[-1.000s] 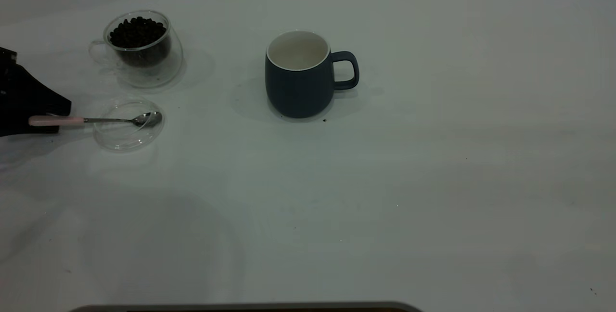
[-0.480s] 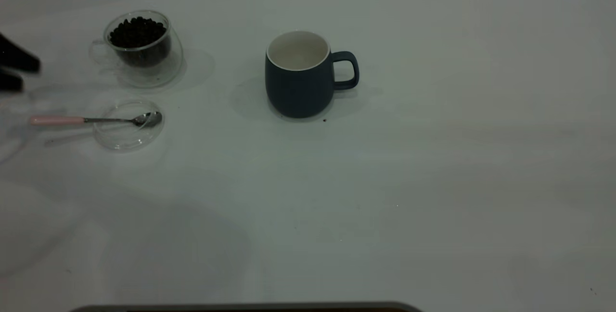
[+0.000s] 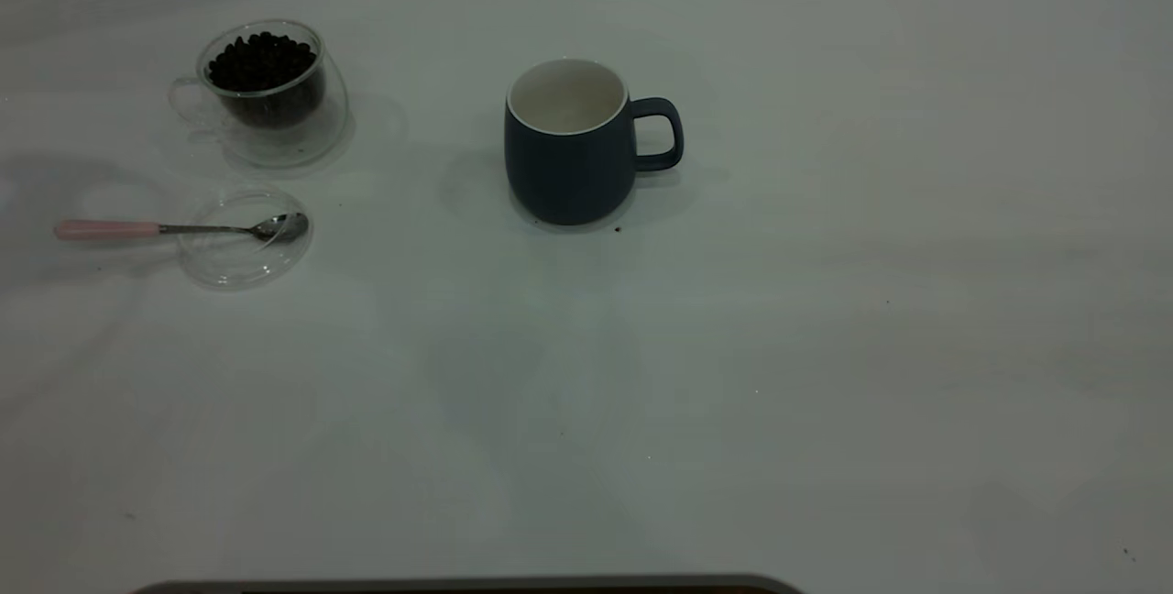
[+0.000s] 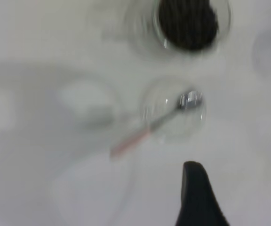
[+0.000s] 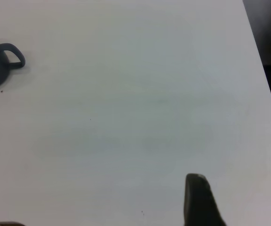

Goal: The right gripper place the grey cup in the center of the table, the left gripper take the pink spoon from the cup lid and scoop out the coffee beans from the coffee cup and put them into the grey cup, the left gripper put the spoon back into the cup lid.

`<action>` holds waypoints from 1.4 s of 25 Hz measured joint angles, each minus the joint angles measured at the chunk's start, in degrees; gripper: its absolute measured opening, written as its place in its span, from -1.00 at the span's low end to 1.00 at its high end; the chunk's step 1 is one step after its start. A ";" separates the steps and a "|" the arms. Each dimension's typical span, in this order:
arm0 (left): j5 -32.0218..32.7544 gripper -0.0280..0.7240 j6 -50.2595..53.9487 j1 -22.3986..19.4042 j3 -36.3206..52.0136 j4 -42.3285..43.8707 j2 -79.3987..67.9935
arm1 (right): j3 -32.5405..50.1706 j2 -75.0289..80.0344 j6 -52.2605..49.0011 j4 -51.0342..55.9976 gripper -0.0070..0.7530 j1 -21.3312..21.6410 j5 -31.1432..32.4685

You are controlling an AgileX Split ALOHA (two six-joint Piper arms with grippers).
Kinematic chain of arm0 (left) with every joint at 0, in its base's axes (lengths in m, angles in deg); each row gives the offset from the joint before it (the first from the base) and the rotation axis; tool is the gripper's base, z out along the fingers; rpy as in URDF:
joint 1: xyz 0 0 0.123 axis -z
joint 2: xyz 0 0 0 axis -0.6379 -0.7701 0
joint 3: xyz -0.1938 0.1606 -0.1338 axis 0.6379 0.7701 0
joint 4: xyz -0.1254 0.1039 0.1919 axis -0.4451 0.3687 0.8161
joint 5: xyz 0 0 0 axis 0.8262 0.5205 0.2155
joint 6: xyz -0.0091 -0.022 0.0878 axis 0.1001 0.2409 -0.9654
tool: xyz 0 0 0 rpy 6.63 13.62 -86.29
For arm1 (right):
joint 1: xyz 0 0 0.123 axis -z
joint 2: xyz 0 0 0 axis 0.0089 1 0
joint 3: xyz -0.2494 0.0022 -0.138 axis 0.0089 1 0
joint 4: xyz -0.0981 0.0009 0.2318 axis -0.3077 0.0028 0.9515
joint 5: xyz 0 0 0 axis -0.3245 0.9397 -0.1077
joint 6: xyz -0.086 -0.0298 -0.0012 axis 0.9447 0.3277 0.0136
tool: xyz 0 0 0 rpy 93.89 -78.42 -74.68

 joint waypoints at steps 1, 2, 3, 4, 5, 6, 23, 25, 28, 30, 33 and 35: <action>2.54 0.41 4.74 1.76 0.00 4.18 1.97 | 0.00 0.00 0.00 0.00 0.21 0.00 0.00; 4.92 0.41 8.83 3.02 0.00 7.30 4.18 | 0.00 0.00 0.00 0.00 0.21 0.00 0.00; 7.95 0.41 12.30 4.35 0.00 10.52 6.22 | 0.00 0.00 0.00 0.00 0.21 0.00 0.00; 11.13 0.41 14.68 5.44 0.00 12.95 8.18 | 0.00 0.00 0.00 0.00 0.21 0.00 0.00; 13.74 0.41 16.92 6.19 0.00 14.42 9.73 | 0.00 0.00 0.00 0.00 0.21 0.00 0.00; 16.71 0.41 18.47 6.90 0.00 15.50 11.56 | 0.00 0.00 0.00 0.00 0.21 0.00 0.00; 17.15 0.40 20.20 8.48 35.22 13.41 55.76 | 0.00 0.00 0.00 0.00 0.21 0.00 0.00; 16.23 0.40 20.20 8.68 39.19 13.47 60.32 | 0.00 0.00 0.00 0.00 0.21 0.00 0.00; 15.32 0.40 20.20 10.71 43.57 13.73 65.30 | 0.00 0.00 0.00 0.00 0.21 0.00 0.00; 15.05 0.40 19.95 12.26 45.33 13.91 68.19 | 0.00 0.00 0.00 0.00 0.21 0.00 0.00; 14.76 0.40 19.89 13.13 45.60 14.03 73.12 | 0.00 0.00 0.00 0.00 0.21 0.00 0.00; 14.71 0.40 19.89 13.13 45.60 14.03 76.32 | 0.00 0.00 0.00 0.00 0.21 0.00 0.00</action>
